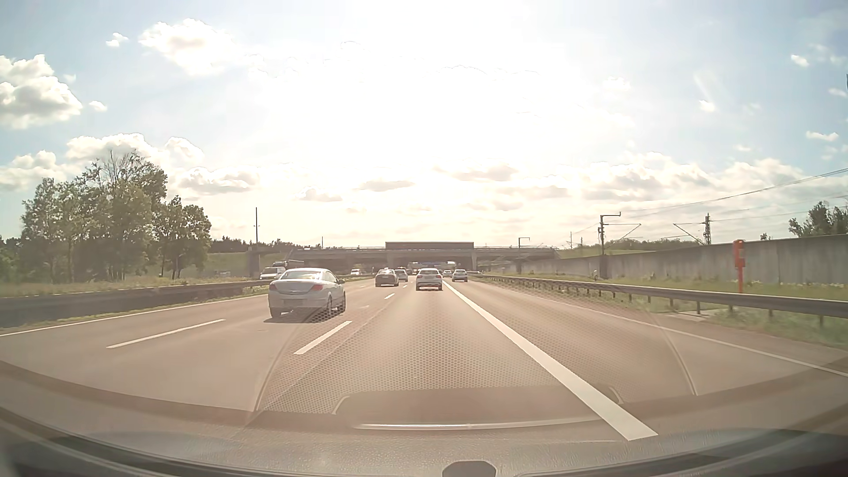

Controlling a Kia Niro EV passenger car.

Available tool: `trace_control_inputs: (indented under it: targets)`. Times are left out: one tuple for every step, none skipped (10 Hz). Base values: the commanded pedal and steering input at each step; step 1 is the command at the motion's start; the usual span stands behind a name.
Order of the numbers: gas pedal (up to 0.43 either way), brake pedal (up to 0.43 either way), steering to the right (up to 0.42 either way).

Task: Follow the waypoints while adhering to traffic rules and regulations

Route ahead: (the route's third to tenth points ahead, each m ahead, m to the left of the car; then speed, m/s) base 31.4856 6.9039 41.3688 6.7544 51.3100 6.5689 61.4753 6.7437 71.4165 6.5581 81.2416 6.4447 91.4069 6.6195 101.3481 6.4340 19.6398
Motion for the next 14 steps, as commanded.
trace_control_inputs:
  targets:
    - [0.22, 0.0, -0.003]
    - [0.228, 0.0, -0.003]
    - [0.24, 0.0, -0.003]
    - [0.24, 0.0, -0.003]
    - [0.24, 0.0, -0.003]
    - [0.24, 0.0, -0.003]
    - [0.24, 0.0, -0.003]
    - [0.24, 0.0, -0.003]
    - [0.24, 0.0, -0.003]
    - [0.24, 0.0, -0.003]
    - [0.24, 0.0, -0.003]
    - [0.24, 0.0, -0.003]
    - [0.24, 0.0, -0.003]
    - [0.24, 0.0, -0.003]
